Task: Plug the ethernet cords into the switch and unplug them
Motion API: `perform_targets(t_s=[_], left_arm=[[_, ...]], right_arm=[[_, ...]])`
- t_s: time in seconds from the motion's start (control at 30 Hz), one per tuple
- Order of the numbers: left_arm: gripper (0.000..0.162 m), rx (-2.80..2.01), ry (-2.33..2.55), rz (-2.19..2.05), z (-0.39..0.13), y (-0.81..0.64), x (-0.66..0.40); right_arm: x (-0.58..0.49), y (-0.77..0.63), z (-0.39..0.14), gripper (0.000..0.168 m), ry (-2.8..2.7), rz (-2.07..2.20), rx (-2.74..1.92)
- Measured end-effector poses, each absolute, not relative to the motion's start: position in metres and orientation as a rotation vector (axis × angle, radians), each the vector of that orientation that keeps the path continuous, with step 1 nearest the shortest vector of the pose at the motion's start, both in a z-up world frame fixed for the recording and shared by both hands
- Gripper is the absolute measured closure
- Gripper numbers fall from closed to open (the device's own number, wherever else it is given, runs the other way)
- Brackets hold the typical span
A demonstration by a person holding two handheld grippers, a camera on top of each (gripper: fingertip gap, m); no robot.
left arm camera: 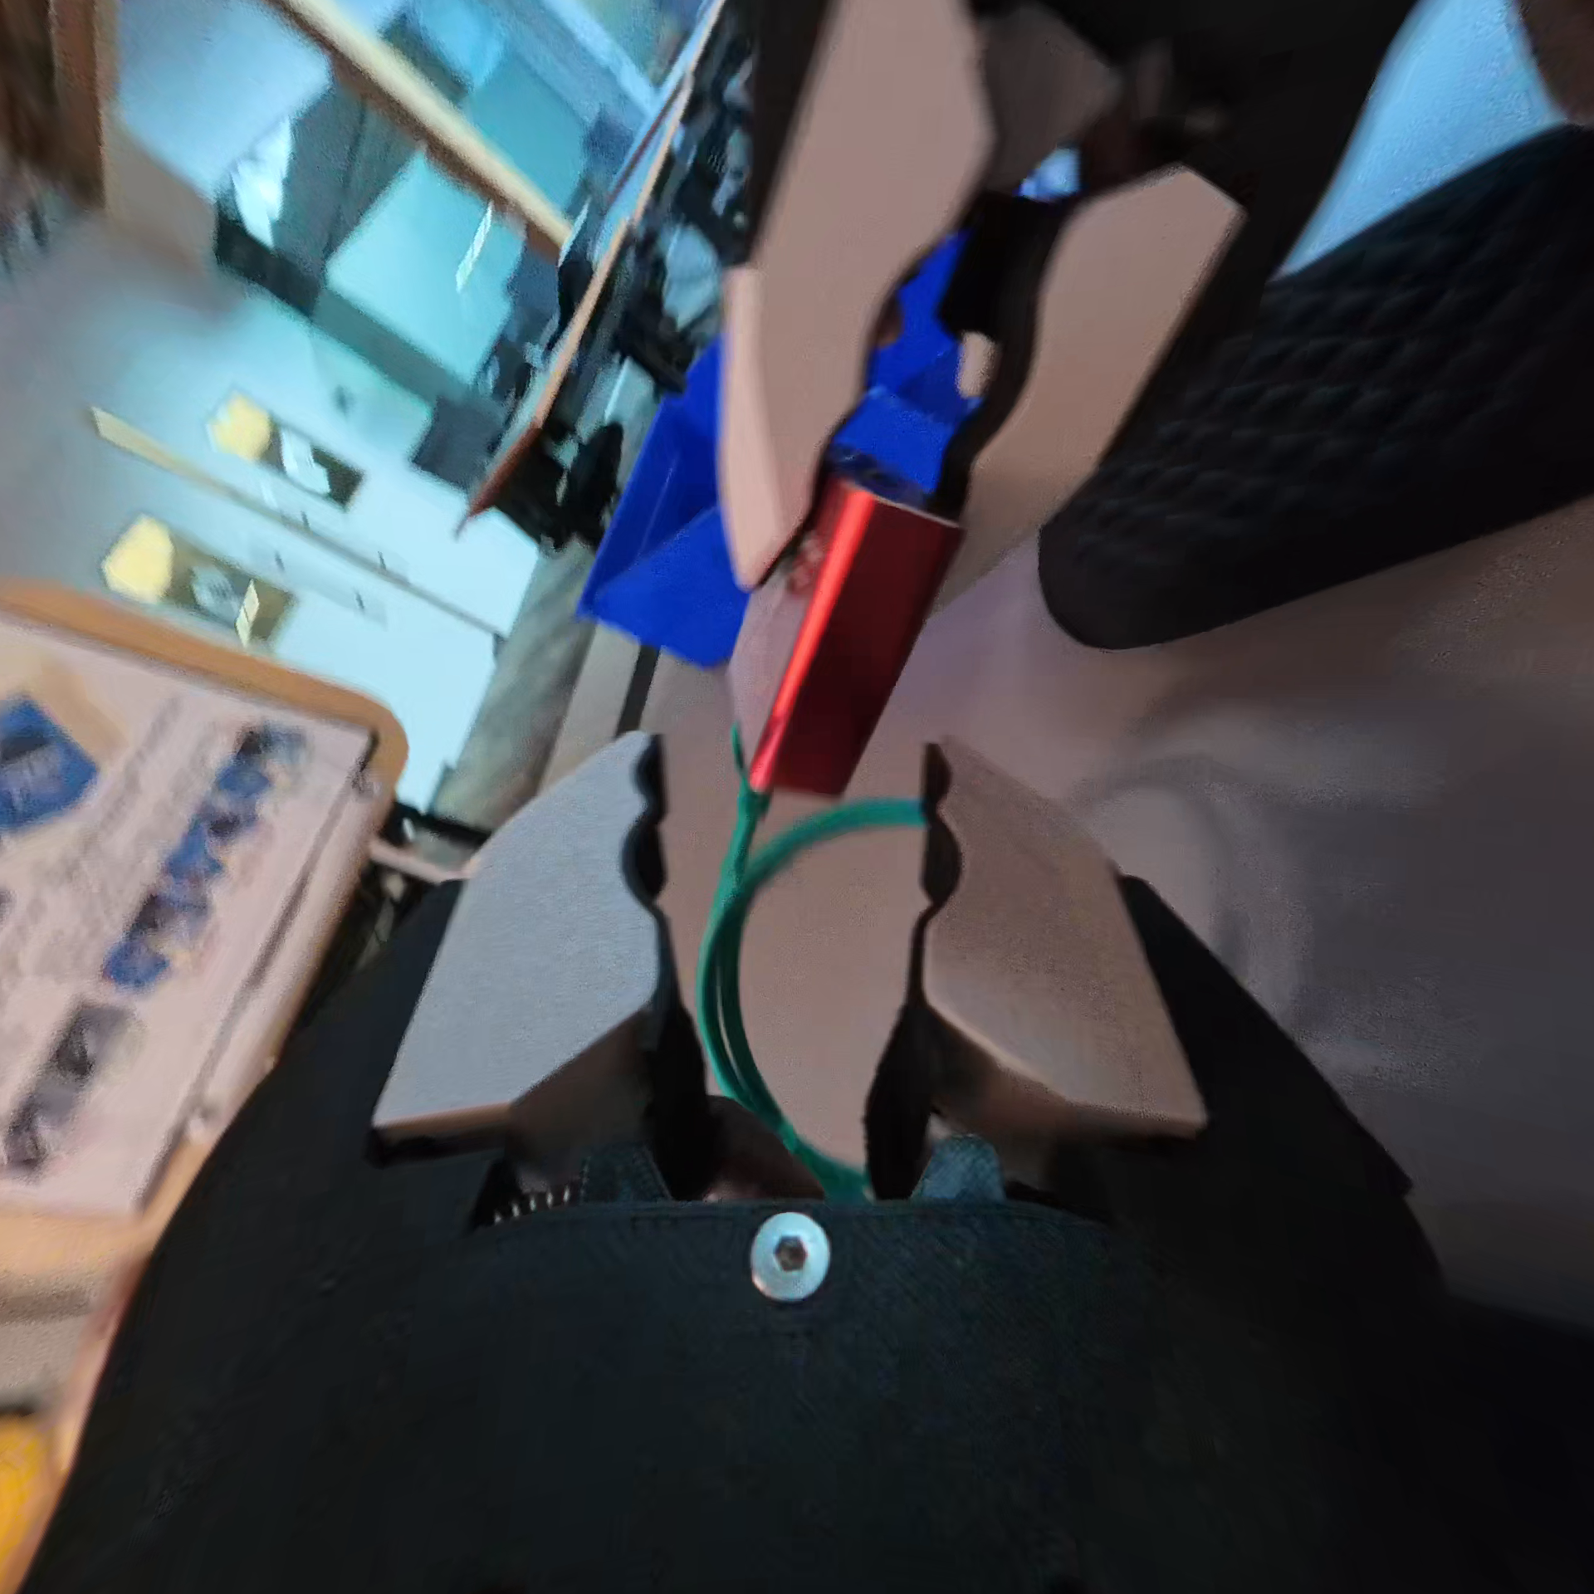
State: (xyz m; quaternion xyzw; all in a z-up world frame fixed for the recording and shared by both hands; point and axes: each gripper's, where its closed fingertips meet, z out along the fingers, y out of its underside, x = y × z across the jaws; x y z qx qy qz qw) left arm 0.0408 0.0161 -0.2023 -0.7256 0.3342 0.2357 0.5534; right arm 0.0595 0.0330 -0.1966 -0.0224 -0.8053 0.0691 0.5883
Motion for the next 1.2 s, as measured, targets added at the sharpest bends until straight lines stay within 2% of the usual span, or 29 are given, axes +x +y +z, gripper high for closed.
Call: perform_targets(t_s=[0.07,0.13,0.3,0.53,0.73,0.97,1.2], left_arm=[[0.085,-1.773,0.574,0.527,-0.19,0.001,0.022],[0.079,-1.74,0.344,0.458,-0.171,-0.022,0.006],[0.078,-1.682,-0.075,0.442,-0.148,-0.089,-0.039],[0.083,-1.665,-0.216,0.564,-0.148,-0.142,-0.068],[0.081,-1.723,-0.242,0.527,-0.162,-0.15,-0.07],[0.077,-1.776,-0.238,0.502,-0.174,-0.152,-0.07],[0.077,-1.78,-0.247,0.524,-0.171,-0.16,-0.071]], right_arm=[[0.053,0.054,-0.205,0.141,-1.836,0.011,-0.129],[0.049,0.073,-0.215,0.141,-1.794,-0.111,-0.244],[0.051,0.073,-0.263,0.141,-1.869,-0.209,-0.359],[0.057,0.054,-0.301,0.141,-1.956,-0.208,-0.388],[0.063,0.054,-0.314,0.134,-2.043,-0.146,-0.488],[0.072,0.045,-0.317,0.126,-2.288,0.161,-0.672],[0.075,0.038,-0.317,0.126,-2.428,0.428,-0.895]])
